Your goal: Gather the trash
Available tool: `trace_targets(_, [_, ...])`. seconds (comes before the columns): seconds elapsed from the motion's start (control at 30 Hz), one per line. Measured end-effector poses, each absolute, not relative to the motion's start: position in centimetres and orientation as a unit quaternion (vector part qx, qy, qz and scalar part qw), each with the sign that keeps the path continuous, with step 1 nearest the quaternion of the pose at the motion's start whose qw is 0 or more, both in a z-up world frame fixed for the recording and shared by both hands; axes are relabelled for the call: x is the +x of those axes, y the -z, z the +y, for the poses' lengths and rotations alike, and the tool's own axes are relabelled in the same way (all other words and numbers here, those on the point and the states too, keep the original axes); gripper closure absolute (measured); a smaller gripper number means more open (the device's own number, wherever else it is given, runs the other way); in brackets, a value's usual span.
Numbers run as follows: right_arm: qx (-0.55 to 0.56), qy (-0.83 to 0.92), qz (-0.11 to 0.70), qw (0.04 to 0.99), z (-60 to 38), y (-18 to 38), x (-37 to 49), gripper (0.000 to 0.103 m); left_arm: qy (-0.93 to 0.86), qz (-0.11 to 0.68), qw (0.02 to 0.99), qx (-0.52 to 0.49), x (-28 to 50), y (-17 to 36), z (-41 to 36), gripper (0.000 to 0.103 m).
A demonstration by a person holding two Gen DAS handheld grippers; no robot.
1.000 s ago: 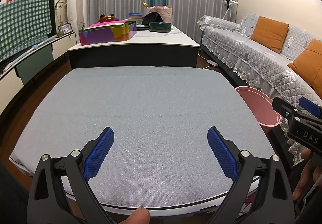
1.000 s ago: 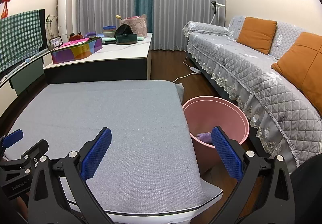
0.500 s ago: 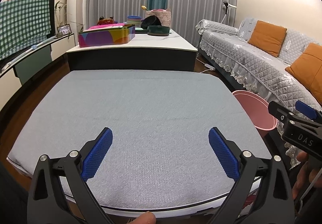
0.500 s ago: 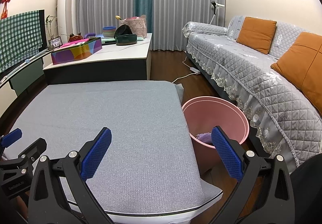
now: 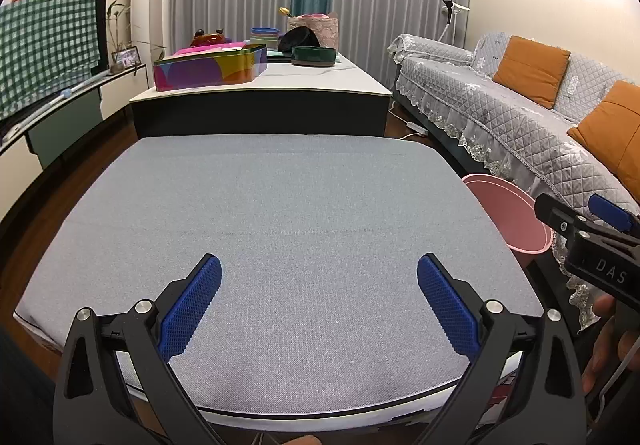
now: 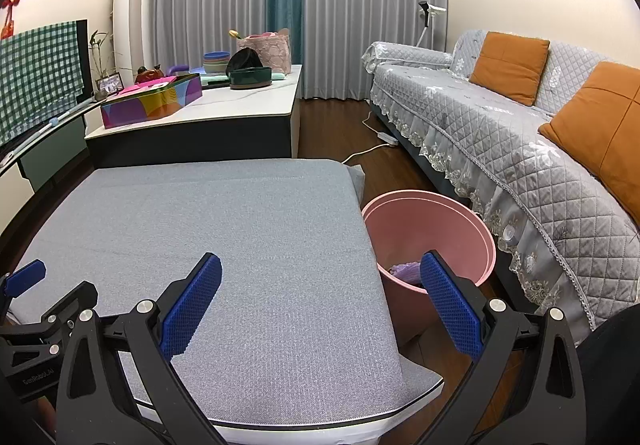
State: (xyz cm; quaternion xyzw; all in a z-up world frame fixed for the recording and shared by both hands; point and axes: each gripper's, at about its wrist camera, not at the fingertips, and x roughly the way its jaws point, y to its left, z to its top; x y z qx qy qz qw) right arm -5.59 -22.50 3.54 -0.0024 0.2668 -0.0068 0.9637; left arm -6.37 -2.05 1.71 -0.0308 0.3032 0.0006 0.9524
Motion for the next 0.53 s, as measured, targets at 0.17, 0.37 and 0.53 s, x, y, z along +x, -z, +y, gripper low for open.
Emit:
trace_targets(0.17, [0.000, 0.008, 0.269, 0.963, -22.53, -3.28, -5.54, 0.005, 0.005, 0.306, 0.952, -0.030, -6.39, -1.49, -2.21, 0.008])
trace_targets(0.37, [0.003, 0.010, 0.272, 0.962, -22.78, -3.04, -5.45, 0.005, 0.000, 0.310, 0.950, -0.033, -6.20, -1.48, -2.17, 0.008])
trace_targets(0.53, [0.002, 0.010, 0.273, 0.962, -22.68, -3.06, -5.39, 0.005, 0.004, 0.321, 0.946, -0.033, -5.93, -1.18, -2.46, 0.008])
